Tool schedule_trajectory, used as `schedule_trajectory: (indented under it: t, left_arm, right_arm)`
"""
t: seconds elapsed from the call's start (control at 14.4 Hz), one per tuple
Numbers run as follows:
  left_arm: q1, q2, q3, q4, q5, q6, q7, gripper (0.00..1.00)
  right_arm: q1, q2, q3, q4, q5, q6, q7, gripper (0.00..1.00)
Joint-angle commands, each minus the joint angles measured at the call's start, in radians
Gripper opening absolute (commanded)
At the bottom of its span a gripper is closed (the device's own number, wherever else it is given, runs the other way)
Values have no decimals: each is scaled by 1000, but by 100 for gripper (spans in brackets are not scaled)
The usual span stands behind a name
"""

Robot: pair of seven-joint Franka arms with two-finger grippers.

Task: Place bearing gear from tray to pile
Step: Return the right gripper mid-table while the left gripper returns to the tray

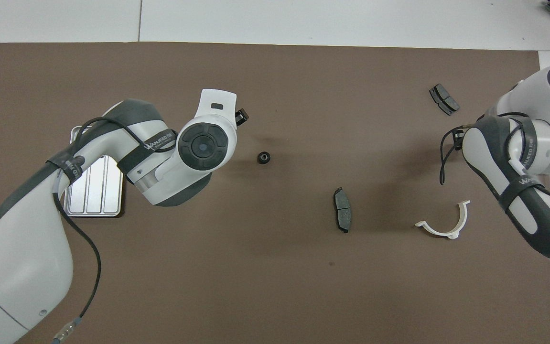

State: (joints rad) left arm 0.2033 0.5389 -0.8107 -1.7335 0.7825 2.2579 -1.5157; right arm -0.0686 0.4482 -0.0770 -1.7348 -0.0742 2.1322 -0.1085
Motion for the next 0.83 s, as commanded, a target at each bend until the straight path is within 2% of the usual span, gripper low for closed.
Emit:
schedule_trajectory:
  t: [0.0, 0.21, 0.42, 0.55, 0.76]
  left_arm:
    - [57, -54, 10, -23, -135, -37, 203, 100]
    - [65, -125, 122, 2, -329, -86, 488, 100]
    - [58, -221, 272, -3, -518, -138, 812, 100]
    - [30, -279, 397, -12, -626, -182, 1044, 100]
    - [-53, -336, 583, -82, -648, -204, 1303, 100]
  right_arm:
    - [-16, -46, 14, -52, -19, 29, -17, 93]
    - [10, -81, 14, -51, -19, 23, -8, 99]
    - [104, -130, 17, -51, -19, -4, 39, 98]
    - [208, -146, 19, -48, -16, -11, 157, 93]
    - [352, -148, 25, -42, -15, 12, 386, 94]
